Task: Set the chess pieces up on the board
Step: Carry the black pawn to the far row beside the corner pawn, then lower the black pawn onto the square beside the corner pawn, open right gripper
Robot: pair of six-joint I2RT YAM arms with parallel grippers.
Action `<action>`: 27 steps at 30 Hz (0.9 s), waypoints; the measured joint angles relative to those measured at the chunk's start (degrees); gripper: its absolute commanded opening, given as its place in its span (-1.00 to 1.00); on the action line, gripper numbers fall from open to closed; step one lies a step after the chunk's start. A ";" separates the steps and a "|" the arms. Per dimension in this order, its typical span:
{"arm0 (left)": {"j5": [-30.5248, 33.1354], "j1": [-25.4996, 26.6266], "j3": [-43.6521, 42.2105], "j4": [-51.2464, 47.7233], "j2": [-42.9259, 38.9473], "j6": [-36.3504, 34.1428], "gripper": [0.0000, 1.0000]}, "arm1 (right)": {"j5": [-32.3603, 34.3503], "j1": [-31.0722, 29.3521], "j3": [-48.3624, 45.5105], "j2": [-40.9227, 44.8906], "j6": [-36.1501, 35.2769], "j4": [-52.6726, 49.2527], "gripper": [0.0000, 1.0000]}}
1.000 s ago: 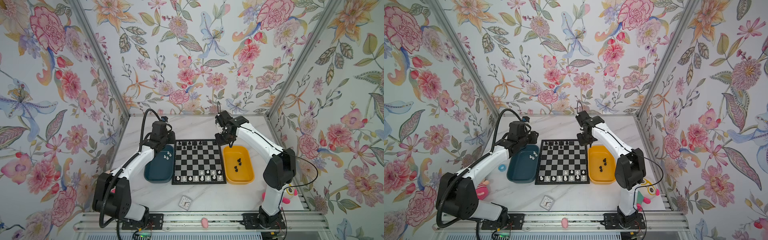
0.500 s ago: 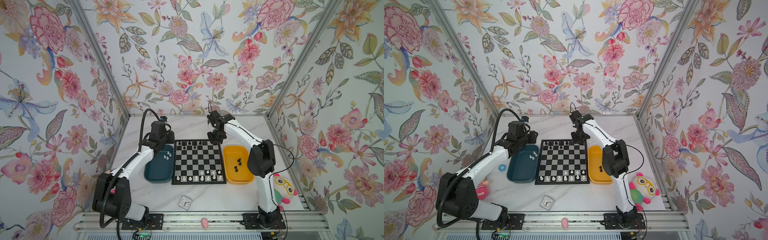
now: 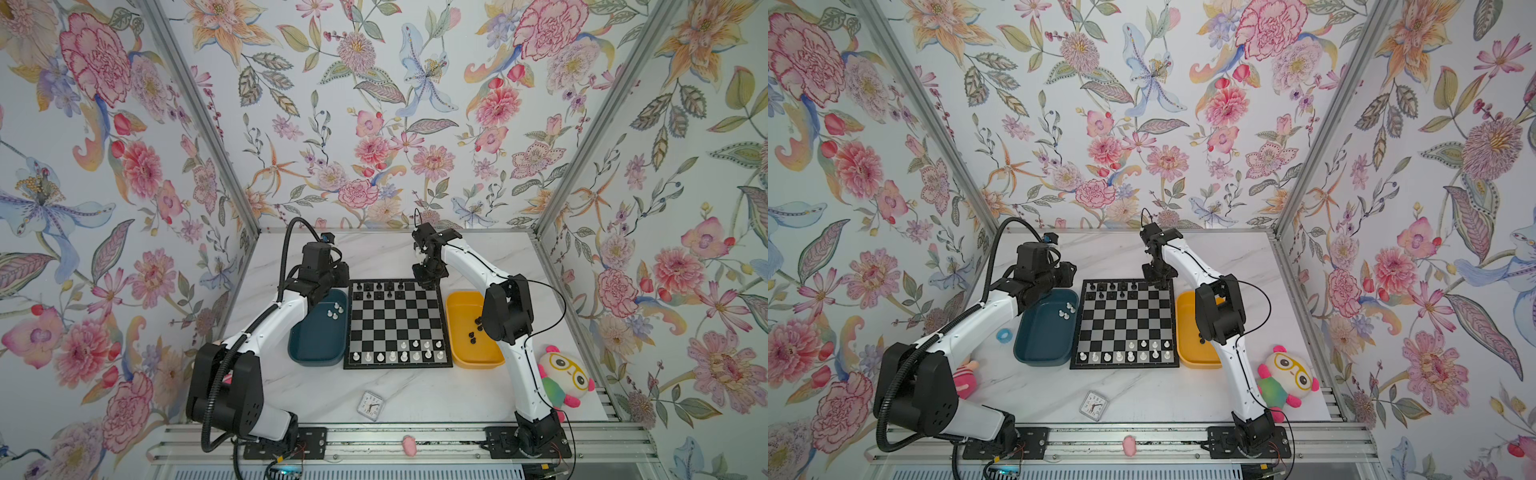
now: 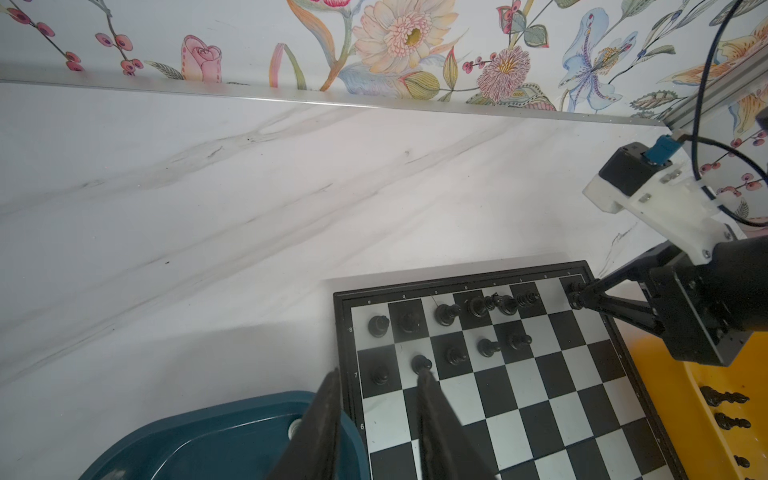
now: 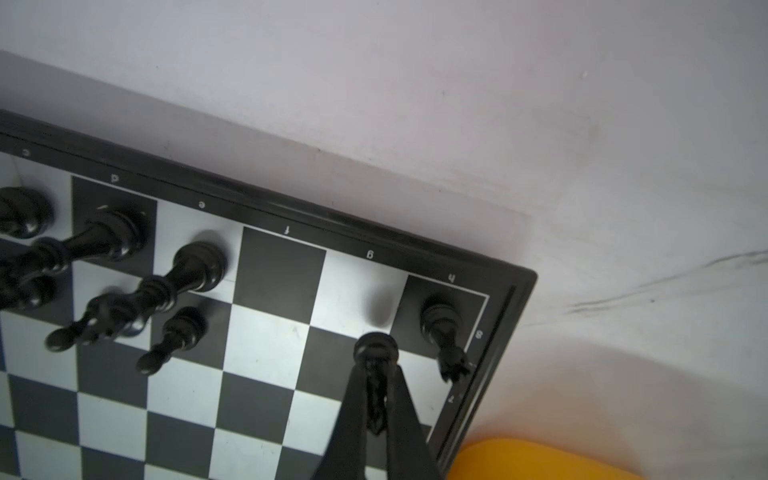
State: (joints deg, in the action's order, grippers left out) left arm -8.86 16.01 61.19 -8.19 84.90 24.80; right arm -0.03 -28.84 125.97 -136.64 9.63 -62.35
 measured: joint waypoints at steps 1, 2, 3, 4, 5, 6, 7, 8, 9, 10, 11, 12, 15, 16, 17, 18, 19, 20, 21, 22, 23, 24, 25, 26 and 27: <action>0.00 0.00 0.00 -0.02 0.07 0.00 -0.33 | -0.20 0.07 0.46 -0.35 0.00 0.02 -0.94; 0.00 0.00 0.00 0.00 0.07 0.00 -0.33 | -0.44 0.07 0.76 -0.55 0.00 -0.02 -0.94; 0.00 -0.02 0.00 0.00 0.07 0.00 -0.34 | -0.66 0.11 1.03 -0.66 0.00 -0.02 -0.94; 0.00 -0.04 0.00 0.00 0.07 0.00 -0.34 | -0.83 0.11 1.25 -0.79 0.00 0.00 -0.94; 0.00 -0.07 0.00 0.02 0.07 0.00 -0.34 | -1.03 0.11 1.53 -0.90 0.00 0.00 -0.93; 0.00 -0.13 0.00 0.04 0.07 0.00 -0.33 | -1.09 0.11 1.75 -0.96 0.00 0.00 -0.93; 0.00 -0.20 0.00 0.07 0.07 0.00 -0.34 | -1.11 0.11 1.90 -1.07 0.00 -0.02 -0.92; 0.00 -0.26 0.00 0.11 0.07 0.00 -0.34 | -1.22 0.11 2.05 -1.14 0.00 0.02 -0.92; 0.00 -0.33 0.00 0.15 0.07 0.00 -0.34 | -1.29 0.11 2.25 -1.27 0.00 -0.02 -0.91; 0.00 -0.33 0.00 0.15 0.07 0.00 -0.34 | -1.31 0.11 2.32 -1.33 0.00 0.04 -0.90; 0.00 -0.33 0.00 0.15 0.07 0.00 -0.34 | -1.33 0.11 2.38 -1.46 0.00 0.00 -0.90; -0.02 -0.33 0.00 0.15 0.07 0.00 -0.34 | -1.49 0.11 2.60 -1.75 0.00 -0.02 -0.89; -0.02 -0.37 0.00 0.15 0.11 0.00 -0.33 | -1.53 0.11 3.23 -2.75 0.02 0.00 -0.88; 0.00 -0.37 0.00 0.15 0.13 0.00 -0.34 | -1.55 0.11 3.37 -3.04 0.02 0.02 -0.88; 0.00 -0.37 0.00 0.15 0.17 0.00 -0.33 | -1.57 0.15 3.54 -3.17 0.02 -0.02 -0.88; 0.00 -0.37 0.00 0.15 0.20 0.00 -0.34 | -1.70 0.22 3.78 -3.19 0.02 -0.02 -0.87; 0.00 -0.37 0.00 0.15 0.24 0.00 -0.34 | -1.73 0.28 4.00 -3.21 0.02 0.02 -0.86; 0.00 -0.39 0.00 0.15 0.28 0.00 -0.34 | -1.88 0.33 4.13 -3.32 0.02 0.02 -0.84; -0.02 -0.42 0.00 0.15 0.31 0.00 -0.33 | -2.01 0.39 4.13 -3.32 0.02 0.00 -0.83; -0.02 -0.44 0.00 0.15 0.33 0.00 -0.34 | -2.10 0.44 4.13 -3.43 0.02 -0.02 -0.82; -0.02 -0.50 0.00 0.15 0.37 0.00 -0.34 | -2.16 0.44 4.13 -3.54 0.02 0.00 -0.81; -0.02 -0.55 0.00 0.15 0.39 0.00 -0.34 | -2.29 0.44 4.13 -3.56 0.02 0.00 -0.81; -0.02 -0.63 0.00 0.15 0.44 0.00 -0.34 | -2.34 0.50 4.15 -3.56 0.02 0.00 -0.80; -0.02 -0.66 0.00 0.15 0.50 0.00 -0.34 | -2.38 0.55 4.15 -3.56 0.02 0.02 -0.79; -0.02 -0.66 0.00 0.15 0.59 0.00 -0.34 | -2.38 0.55 4.15 -3.56 0.02 0.00 -0.77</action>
State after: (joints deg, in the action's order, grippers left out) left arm -8.88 15.35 61.19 -8.03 85.49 24.80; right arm -2.42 -28.29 130.13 -140.20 9.65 -62.35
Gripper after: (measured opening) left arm 0.332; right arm 0.105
